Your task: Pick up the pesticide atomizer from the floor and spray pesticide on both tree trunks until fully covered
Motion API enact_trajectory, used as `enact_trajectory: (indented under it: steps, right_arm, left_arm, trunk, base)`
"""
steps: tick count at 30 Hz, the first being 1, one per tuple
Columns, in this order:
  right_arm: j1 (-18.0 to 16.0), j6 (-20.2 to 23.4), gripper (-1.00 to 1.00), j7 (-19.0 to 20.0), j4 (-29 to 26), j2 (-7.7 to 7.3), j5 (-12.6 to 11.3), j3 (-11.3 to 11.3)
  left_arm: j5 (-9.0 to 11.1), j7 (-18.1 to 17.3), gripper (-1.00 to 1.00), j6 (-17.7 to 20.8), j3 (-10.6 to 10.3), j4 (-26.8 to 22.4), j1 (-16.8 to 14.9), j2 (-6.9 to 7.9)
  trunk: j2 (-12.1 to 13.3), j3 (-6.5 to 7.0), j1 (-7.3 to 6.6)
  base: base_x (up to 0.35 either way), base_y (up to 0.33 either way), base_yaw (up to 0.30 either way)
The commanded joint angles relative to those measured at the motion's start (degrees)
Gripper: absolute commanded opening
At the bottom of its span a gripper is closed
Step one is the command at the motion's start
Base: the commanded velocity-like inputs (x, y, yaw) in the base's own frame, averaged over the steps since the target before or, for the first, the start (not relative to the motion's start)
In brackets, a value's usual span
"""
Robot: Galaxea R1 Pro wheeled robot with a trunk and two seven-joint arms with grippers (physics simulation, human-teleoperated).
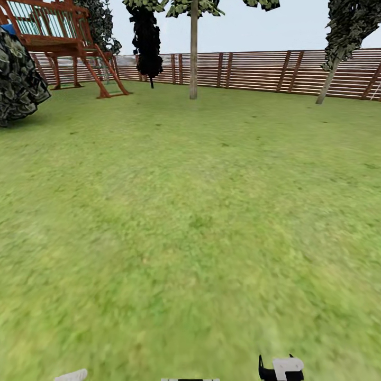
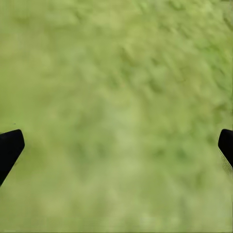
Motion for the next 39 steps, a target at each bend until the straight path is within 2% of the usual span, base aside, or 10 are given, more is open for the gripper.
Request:
enact_trajectory:
  steps: [1, 39]
  right_arm:
    - [0.0, 0.0, 1.0, 0.0, 0.0, 0.0, 0.0, 0.0]
    - [0.0, 0.1, 1.0, 0.0, 0.0, 0.0, 0.0, 0.0]
  left_arm:
    - [0.0, 0.0, -1.0, 0.0, 0.0, 0.0, 0.0, 0.0]
    - [0.0, 0.0, -1.0, 0.0, 0.0, 0.0, 0.0, 0.0]
  trunk:
    - [0.0, 0.0, 0.0]
    - [0.0, 0.0, 0.0]
  base:
    - [0.34, 0.0, 0.0]
    - [0.34, 0.0, 0.0]
